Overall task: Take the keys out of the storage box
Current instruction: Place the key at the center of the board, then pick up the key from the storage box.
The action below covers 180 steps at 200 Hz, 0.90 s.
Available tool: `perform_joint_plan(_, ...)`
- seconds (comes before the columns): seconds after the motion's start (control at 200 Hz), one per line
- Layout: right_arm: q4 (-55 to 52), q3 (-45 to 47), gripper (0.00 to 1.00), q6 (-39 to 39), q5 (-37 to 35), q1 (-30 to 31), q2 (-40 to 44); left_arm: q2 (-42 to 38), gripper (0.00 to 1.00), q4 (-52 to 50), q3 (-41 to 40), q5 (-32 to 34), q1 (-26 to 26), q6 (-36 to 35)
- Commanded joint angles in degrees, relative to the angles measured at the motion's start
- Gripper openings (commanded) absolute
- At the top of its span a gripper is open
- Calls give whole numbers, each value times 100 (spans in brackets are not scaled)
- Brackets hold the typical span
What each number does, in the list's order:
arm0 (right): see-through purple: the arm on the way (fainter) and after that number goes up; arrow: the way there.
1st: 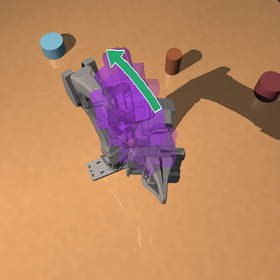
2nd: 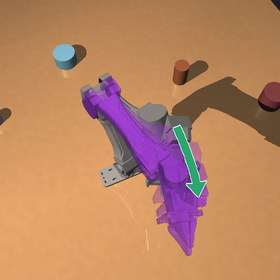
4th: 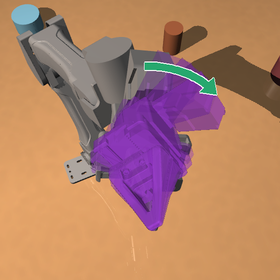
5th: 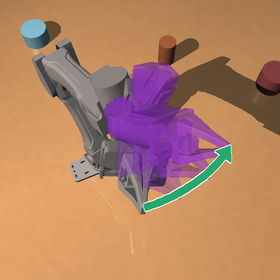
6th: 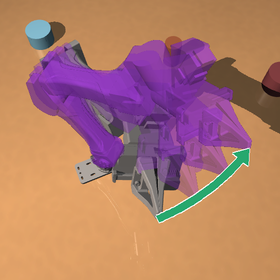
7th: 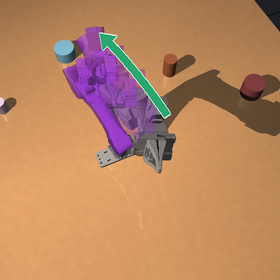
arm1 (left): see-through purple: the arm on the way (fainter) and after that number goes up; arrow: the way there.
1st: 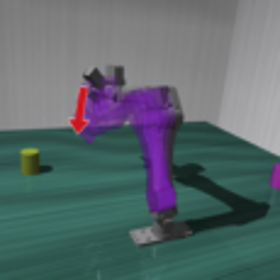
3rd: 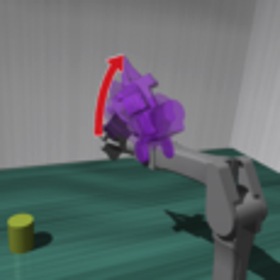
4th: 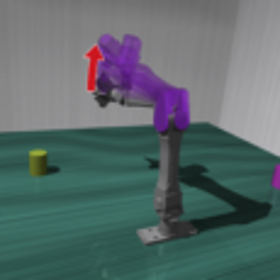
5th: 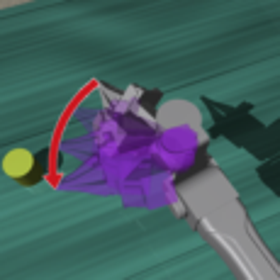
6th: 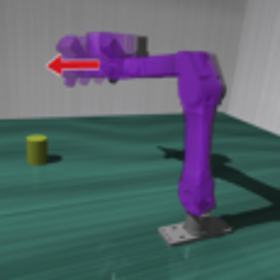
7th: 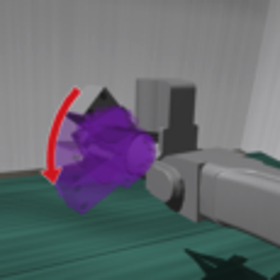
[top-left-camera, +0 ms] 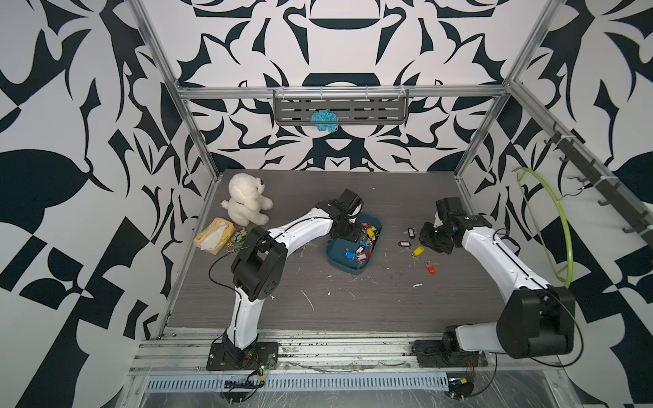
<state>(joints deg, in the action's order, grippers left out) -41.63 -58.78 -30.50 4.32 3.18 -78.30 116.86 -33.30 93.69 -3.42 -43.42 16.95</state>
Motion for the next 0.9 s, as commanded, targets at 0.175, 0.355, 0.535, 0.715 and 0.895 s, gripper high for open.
perform_joint_plan(0.175,278,125,21,-88,113,-10,197,632,42,-141,644,-266,-86,-203)
perform_joint_plan(0.355,256,205,21,-54,103,-17,237,1041,42,-286,1089,-216,-158,-347)
perform_joint_plan(0.535,229,254,22,-17,95,-14,275,1297,39,-391,1340,-127,-189,-433)
perform_joint_plan(0.715,216,267,21,9,107,-11,267,1427,38,-414,1416,-2,-202,-508)
perform_joint_plan(0.895,199,299,19,17,124,-19,272,1565,34,-459,1535,101,-246,-560)
